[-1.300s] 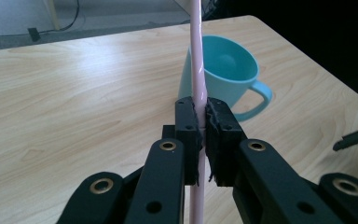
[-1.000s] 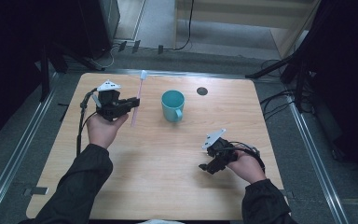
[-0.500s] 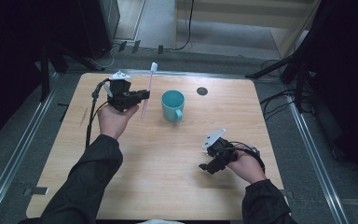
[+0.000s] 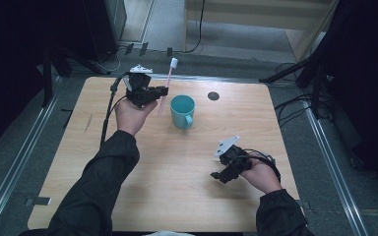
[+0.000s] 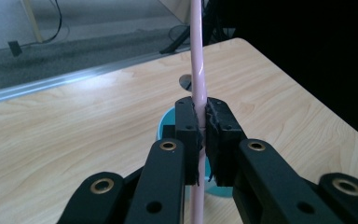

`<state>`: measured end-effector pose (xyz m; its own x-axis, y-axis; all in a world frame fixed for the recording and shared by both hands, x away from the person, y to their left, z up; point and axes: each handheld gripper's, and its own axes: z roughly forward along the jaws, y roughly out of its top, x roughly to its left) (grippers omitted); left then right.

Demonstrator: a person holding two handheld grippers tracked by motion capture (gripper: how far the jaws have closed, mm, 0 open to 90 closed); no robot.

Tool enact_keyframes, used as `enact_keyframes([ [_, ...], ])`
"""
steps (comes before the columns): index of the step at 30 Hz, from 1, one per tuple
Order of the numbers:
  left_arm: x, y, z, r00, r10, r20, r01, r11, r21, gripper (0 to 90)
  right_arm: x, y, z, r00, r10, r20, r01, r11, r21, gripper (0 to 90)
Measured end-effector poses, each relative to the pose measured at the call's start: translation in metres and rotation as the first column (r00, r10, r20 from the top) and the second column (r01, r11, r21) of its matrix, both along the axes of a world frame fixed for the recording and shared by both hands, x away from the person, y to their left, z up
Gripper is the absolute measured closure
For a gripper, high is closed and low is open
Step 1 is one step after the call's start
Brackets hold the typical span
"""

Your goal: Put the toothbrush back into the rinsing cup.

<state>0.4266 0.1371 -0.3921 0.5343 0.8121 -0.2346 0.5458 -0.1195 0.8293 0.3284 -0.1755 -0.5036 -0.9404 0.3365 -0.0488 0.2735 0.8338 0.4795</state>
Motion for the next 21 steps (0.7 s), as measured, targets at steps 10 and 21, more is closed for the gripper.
enact_keyframes([
  [10,0.016,-0.027,0.007,0.9998,-0.018,0.013,0.018,0.9998,0.006,84.1,-0.001,0.0,0.001,1.0,0.004,0.003,-0.004,1.0,0.003,20.5],
  [21,0.035,-0.047,0.009,0.9998,-0.007,0.019,0.007,1.0,-0.006,84.1,-0.001,0.002,0.002,0.9999,0.013,0.008,-0.013,1.0,0.004,20.5],
])
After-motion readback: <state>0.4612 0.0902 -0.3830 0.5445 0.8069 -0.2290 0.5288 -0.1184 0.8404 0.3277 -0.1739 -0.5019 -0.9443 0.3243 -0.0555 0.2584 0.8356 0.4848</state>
